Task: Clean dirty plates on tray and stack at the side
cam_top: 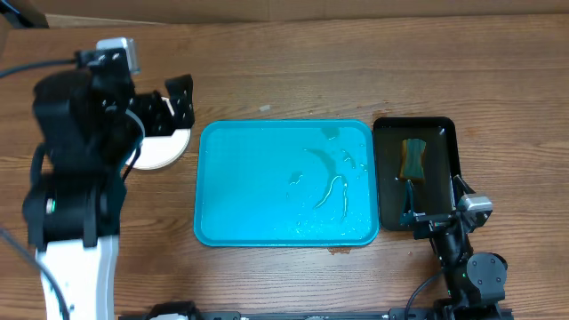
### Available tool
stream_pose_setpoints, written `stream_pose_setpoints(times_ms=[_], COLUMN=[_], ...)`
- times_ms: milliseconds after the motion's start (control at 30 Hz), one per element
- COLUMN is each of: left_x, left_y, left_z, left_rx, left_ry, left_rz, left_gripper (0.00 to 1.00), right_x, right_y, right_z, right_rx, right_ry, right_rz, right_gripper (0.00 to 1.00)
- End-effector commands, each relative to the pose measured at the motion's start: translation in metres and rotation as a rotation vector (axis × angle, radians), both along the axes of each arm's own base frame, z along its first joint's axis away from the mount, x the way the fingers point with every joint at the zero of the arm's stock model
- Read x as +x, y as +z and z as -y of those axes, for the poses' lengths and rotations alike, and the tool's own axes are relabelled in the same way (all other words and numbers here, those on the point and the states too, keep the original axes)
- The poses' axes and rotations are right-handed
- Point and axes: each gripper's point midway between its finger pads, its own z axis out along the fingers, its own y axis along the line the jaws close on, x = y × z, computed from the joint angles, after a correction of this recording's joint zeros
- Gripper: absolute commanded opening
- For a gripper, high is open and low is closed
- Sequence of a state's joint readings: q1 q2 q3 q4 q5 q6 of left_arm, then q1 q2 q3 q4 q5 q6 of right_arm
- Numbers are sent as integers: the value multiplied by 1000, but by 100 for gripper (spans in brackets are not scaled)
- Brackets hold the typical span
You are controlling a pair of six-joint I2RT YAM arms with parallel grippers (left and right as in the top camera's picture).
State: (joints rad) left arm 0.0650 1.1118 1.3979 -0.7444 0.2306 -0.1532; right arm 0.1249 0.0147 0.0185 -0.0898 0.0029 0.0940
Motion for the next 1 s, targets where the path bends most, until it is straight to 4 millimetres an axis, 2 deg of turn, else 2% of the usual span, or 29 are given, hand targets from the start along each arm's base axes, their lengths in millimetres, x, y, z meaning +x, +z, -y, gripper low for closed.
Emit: stream_pose_setpoints(times_ms=[0, 133, 300, 400, 467, 533, 700, 867, 967], left_x=[-21, -48, -80, -90, -91, -89, -90, -105, -113], left_y=[-17, -51, -103, -127, -135, -136, -117, -87, -80], left_z=[2, 4, 6, 9, 9, 9, 9, 9, 8], left_rx=[16, 14, 11, 4, -2, -4, -38, -37, -42], left_ry=[-8, -8, -9, -16, -11, -8, 1, 9, 22], left_rz=[-13, -47, -72, -16, 49, 150, 456, 732, 820], left_gripper=[100, 100, 100, 100, 100, 100, 100, 100, 100], right_x=[0, 0, 0, 0, 0, 0, 0, 0, 0], right_y=[-1, -1, -1, -1, -1, -1, -1, -1, -1], right_z=[0, 0, 0, 0, 0, 0, 0, 0, 0], right_rx=[5, 5, 5, 5, 5, 5, 5, 5, 5], right_ry=[2, 2, 2, 2, 2, 2, 2, 2, 2], right_rz=[6, 6, 6, 6, 6, 6, 6, 6, 6], right_gripper=[100, 100, 100, 100, 100, 100, 100, 100, 100])
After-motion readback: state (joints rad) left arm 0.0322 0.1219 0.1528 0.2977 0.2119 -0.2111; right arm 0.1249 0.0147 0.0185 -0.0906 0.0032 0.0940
